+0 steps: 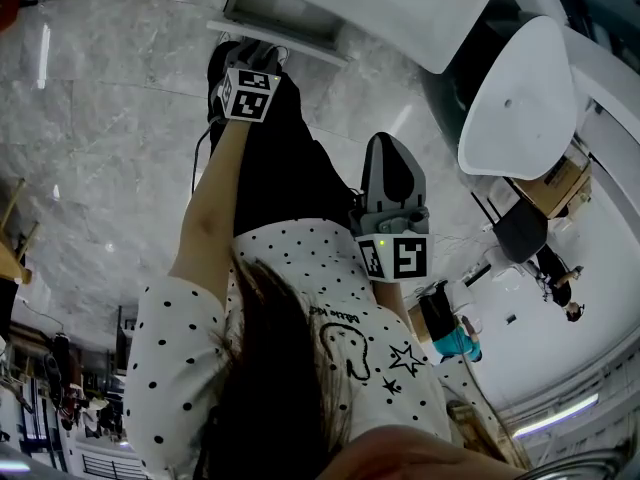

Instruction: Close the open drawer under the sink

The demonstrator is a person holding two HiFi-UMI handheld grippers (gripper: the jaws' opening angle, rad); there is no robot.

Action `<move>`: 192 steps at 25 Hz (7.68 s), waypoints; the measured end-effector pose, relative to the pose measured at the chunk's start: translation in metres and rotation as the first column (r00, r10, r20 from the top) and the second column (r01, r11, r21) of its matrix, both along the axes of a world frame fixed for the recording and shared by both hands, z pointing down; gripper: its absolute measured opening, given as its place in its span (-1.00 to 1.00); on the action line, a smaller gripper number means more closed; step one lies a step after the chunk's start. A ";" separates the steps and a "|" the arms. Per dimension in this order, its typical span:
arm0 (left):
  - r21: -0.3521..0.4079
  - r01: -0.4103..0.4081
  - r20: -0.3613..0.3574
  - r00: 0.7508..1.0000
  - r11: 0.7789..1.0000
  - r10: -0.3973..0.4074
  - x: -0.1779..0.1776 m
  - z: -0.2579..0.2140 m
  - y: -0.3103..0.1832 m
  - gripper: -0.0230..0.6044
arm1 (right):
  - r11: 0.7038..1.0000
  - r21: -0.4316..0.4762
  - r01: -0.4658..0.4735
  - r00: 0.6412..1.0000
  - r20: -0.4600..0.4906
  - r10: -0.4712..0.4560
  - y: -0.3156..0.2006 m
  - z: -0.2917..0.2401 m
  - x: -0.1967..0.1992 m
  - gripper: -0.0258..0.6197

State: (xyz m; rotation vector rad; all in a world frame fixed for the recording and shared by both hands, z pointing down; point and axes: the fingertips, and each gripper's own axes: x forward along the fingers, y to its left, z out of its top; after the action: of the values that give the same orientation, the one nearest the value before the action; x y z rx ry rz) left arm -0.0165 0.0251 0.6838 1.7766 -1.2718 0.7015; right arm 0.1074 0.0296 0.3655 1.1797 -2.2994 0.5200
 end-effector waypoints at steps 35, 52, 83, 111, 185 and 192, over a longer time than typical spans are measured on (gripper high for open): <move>-0.032 0.017 0.063 0.998 0.999 -0.015 0.011 0.044 -0.028 -0.48 | 0.993 -0.069 -0.094 0.995 -0.047 0.091 0.003 0.021 0.016 -0.87; -0.035 0.017 0.058 0.998 0.999 -0.015 0.009 0.044 -0.029 -0.49 | 0.990 -0.066 -0.123 0.992 -0.051 0.119 0.007 0.022 0.017 -0.87; -0.057 0.045 0.051 0.998 0.997 -0.042 0.008 0.042 -0.031 -0.49 | 0.990 -0.070 -0.126 0.991 -0.060 0.122 0.006 0.025 0.020 -0.87; -0.021 0.069 0.042 0.997 0.997 -0.068 0.005 0.039 -0.066 -0.49 | 0.989 -0.071 -0.128 0.990 -0.064 0.123 0.000 0.026 0.016 -0.87; -0.016 0.103 0.017 0.995 0.995 -0.103 0.007 0.037 -0.089 -0.49 | 0.983 -0.066 -0.172 0.983 -0.078 0.167 -0.011 0.024 0.016 -0.87; -0.013 0.103 0.014 0.995 0.995 -0.102 0.008 0.037 -0.091 -0.49 | 0.983 -0.067 -0.171 0.983 -0.079 0.165 -0.012 0.024 0.016 -0.87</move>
State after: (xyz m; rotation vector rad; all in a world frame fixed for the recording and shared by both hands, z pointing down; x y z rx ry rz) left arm -0.0086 -0.0664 0.7211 1.6852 -1.3537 0.6633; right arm 0.1231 0.0178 0.3897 1.3419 -2.1126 0.6070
